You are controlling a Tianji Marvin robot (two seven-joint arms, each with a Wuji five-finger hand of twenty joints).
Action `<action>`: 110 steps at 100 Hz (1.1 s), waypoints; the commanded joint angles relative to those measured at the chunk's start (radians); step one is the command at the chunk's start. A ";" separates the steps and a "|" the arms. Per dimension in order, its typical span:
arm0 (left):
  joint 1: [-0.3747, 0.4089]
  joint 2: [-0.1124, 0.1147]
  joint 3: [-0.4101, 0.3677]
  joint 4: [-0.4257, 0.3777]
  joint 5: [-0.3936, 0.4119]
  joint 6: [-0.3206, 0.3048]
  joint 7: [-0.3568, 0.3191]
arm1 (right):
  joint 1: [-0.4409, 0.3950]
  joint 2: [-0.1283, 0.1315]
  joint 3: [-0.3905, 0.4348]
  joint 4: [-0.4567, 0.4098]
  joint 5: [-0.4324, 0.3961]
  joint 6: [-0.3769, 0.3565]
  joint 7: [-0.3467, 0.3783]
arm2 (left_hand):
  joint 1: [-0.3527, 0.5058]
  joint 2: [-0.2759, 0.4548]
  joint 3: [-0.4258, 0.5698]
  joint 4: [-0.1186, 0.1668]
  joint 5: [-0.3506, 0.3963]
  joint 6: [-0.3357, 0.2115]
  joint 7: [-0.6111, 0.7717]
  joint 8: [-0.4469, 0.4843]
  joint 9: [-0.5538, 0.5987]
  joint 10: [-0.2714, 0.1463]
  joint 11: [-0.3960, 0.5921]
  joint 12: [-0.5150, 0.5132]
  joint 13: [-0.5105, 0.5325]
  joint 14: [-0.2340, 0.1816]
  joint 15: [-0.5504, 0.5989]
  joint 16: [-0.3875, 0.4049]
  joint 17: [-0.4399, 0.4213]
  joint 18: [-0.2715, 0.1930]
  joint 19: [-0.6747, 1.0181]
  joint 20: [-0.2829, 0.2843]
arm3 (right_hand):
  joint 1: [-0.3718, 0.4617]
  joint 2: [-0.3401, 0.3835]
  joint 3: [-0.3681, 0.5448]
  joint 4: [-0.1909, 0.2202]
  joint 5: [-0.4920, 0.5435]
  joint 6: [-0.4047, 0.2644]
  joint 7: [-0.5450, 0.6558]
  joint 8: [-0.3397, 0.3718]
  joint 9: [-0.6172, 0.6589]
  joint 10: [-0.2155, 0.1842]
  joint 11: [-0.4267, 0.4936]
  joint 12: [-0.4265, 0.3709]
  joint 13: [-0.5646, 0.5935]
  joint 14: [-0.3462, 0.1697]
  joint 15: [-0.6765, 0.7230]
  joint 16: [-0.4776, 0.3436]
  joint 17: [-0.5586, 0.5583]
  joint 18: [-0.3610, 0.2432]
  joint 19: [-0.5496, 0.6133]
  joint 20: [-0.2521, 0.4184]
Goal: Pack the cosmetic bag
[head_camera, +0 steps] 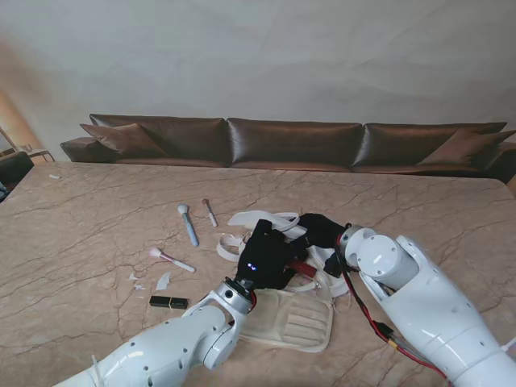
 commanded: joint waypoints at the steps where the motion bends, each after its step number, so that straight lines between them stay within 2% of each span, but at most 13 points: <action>1: -0.009 0.005 -0.001 0.005 0.006 0.006 -0.017 | -0.001 -0.010 -0.005 -0.006 0.005 -0.010 -0.003 | 0.069 0.121 0.093 0.036 0.057 -0.096 0.032 0.021 -0.015 -0.046 0.006 -0.013 -0.038 -0.021 -0.011 0.008 -0.029 -0.018 0.009 0.003 | 0.063 0.050 0.098 0.025 0.070 -0.202 0.092 0.033 0.029 -0.023 0.051 0.007 0.102 -0.009 0.110 0.027 0.051 -0.049 0.104 0.022; 11: -0.015 0.014 0.001 0.002 0.012 0.011 -0.051 | -0.003 -0.010 -0.006 -0.009 0.001 -0.015 -0.006 | 0.073 0.114 0.090 0.037 0.002 -0.025 -0.048 0.041 -0.156 -0.020 0.126 -0.085 -0.083 -0.016 -0.035 -0.002 -0.056 -0.020 -0.002 -0.002 | 0.062 0.048 0.099 0.024 0.070 -0.203 0.091 0.033 0.030 -0.024 0.051 0.007 0.102 -0.010 0.110 0.026 0.051 -0.049 0.104 0.024; 17: -0.016 0.021 0.000 -0.002 0.017 0.011 -0.069 | -0.002 -0.010 -0.007 -0.008 0.000 -0.017 -0.006 | 0.021 0.110 0.148 0.036 -0.045 0.067 -0.172 0.078 -0.291 0.006 0.217 -0.176 -0.123 -0.018 -0.059 -0.014 -0.072 -0.024 -0.009 -0.003 | 0.061 0.047 0.100 0.025 0.070 -0.203 0.092 0.033 0.030 -0.024 0.051 0.007 0.102 -0.009 0.111 0.027 0.051 -0.049 0.103 0.024; 21: -0.015 0.024 0.000 -0.006 0.021 0.014 -0.077 | -0.001 -0.010 -0.007 -0.008 0.000 -0.016 -0.007 | -0.017 0.126 0.189 0.069 -0.077 0.123 -0.233 0.093 -0.351 0.024 0.227 -0.211 -0.151 -0.015 -0.069 -0.018 -0.084 -0.025 -0.012 -0.004 | 0.061 0.047 0.101 0.025 0.071 -0.203 0.092 0.033 0.030 -0.025 0.051 0.007 0.102 -0.009 0.111 0.027 0.051 -0.049 0.103 0.025; 25: -0.012 0.028 -0.004 -0.012 0.024 0.019 -0.087 | -0.001 -0.010 -0.007 -0.008 0.000 -0.015 -0.008 | -0.045 0.141 0.221 0.126 -0.100 0.156 -0.270 0.108 -0.385 0.036 0.224 -0.216 -0.171 -0.010 -0.076 -0.024 -0.095 -0.027 -0.017 -0.005 | 0.061 0.045 0.102 0.025 0.071 -0.203 0.093 0.033 0.031 -0.025 0.051 0.007 0.102 -0.010 0.111 0.027 0.051 -0.049 0.103 0.025; 30: -0.005 0.033 -0.011 -0.022 0.027 0.020 -0.097 | -0.002 -0.011 -0.006 -0.008 0.001 -0.013 -0.010 | -0.051 0.133 0.221 0.133 -0.127 0.177 -0.290 0.108 -0.417 0.046 0.216 -0.218 -0.186 -0.009 -0.081 -0.026 -0.104 -0.028 -0.021 -0.006 | 0.060 0.044 0.103 0.025 0.071 -0.203 0.092 0.033 0.031 -0.024 0.051 0.007 0.102 -0.010 0.111 0.026 0.051 -0.049 0.103 0.026; 53: 0.010 0.049 -0.028 -0.045 0.043 0.014 -0.116 | -0.002 -0.013 -0.008 -0.002 0.005 -0.008 -0.014 | -0.054 0.128 0.217 0.131 -0.132 0.184 -0.307 0.113 -0.433 0.052 0.221 -0.215 -0.202 -0.004 -0.086 -0.035 -0.114 -0.022 -0.027 -0.006 | 0.059 0.044 0.105 0.025 0.069 -0.203 0.091 0.031 0.031 -0.026 0.051 0.006 0.102 -0.010 0.112 0.026 0.051 -0.049 0.102 0.027; 66: 0.006 0.051 -0.026 -0.043 0.046 0.010 -0.117 | 0.000 -0.013 -0.011 0.000 0.007 -0.008 -0.011 | -0.068 0.118 0.212 0.128 -0.135 0.184 -0.309 0.116 -0.437 0.053 0.222 -0.215 -0.206 -0.001 -0.085 -0.038 -0.117 -0.023 -0.030 -0.007 | 0.058 0.043 0.105 0.025 0.071 -0.203 0.092 0.032 0.031 -0.026 0.052 0.006 0.102 -0.010 0.112 0.026 0.051 -0.049 0.102 0.028; 80: 0.018 0.059 -0.044 -0.054 0.052 0.005 -0.120 | -0.005 -0.012 -0.002 -0.006 0.004 -0.008 -0.013 | -0.072 0.160 0.211 0.130 -0.143 0.188 -0.314 0.118 -0.448 0.055 0.220 -0.215 -0.212 -0.002 -0.088 -0.043 -0.119 -0.024 -0.031 -0.008 | 0.058 0.043 0.106 0.025 0.072 -0.204 0.092 0.032 0.031 -0.025 0.051 0.006 0.102 -0.010 0.112 0.026 0.052 -0.049 0.102 0.029; 92: 0.050 0.080 -0.093 -0.092 0.072 -0.007 -0.143 | -0.012 -0.010 0.010 -0.014 -0.004 -0.004 -0.013 | -0.067 0.222 0.188 0.146 -0.150 0.206 -0.323 0.121 -0.466 0.073 0.227 -0.211 -0.217 -0.003 -0.128 -0.085 -0.122 -0.018 -0.048 -0.018 | 0.059 0.043 0.105 0.024 0.072 -0.204 0.093 0.032 0.031 -0.025 0.052 0.006 0.102 -0.011 0.112 0.026 0.052 -0.049 0.101 0.029; 102: 0.098 0.103 -0.166 -0.146 0.088 -0.030 -0.193 | -0.020 -0.011 0.021 -0.023 -0.008 0.000 -0.022 | -0.081 0.264 0.183 0.158 -0.159 0.222 -0.328 0.122 -0.497 0.090 0.229 -0.208 -0.223 -0.008 -0.177 -0.144 -0.095 -0.004 -0.076 -0.037 | 0.060 0.041 0.108 0.025 0.074 -0.206 0.095 0.035 0.032 -0.025 0.053 0.006 0.102 -0.011 0.112 0.026 0.052 -0.049 0.101 0.029; 106: 0.119 0.110 -0.198 -0.162 0.090 -0.041 -0.210 | -0.023 -0.011 0.025 -0.027 -0.009 0.000 -0.026 | -0.076 0.271 0.179 0.159 -0.157 0.225 -0.324 0.124 -0.509 0.096 0.232 -0.206 -0.227 -0.006 -0.192 -0.164 -0.090 -0.006 -0.083 -0.041 | 0.061 0.041 0.110 0.026 0.075 -0.207 0.097 0.037 0.032 -0.025 0.053 0.007 0.102 -0.010 0.112 0.026 0.052 -0.049 0.101 0.030; 110: 0.139 0.115 -0.229 -0.175 0.090 -0.049 -0.224 | -0.027 -0.012 0.029 -0.030 -0.009 0.000 -0.029 | -0.066 0.271 0.167 0.146 -0.152 0.222 -0.316 0.127 -0.512 0.100 0.235 -0.204 -0.230 -0.006 -0.200 -0.177 -0.088 -0.008 -0.088 -0.045 | 0.060 0.041 0.111 0.027 0.074 -0.208 0.099 0.040 0.032 -0.023 0.053 0.007 0.102 -0.008 0.112 0.026 0.052 -0.049 0.101 0.030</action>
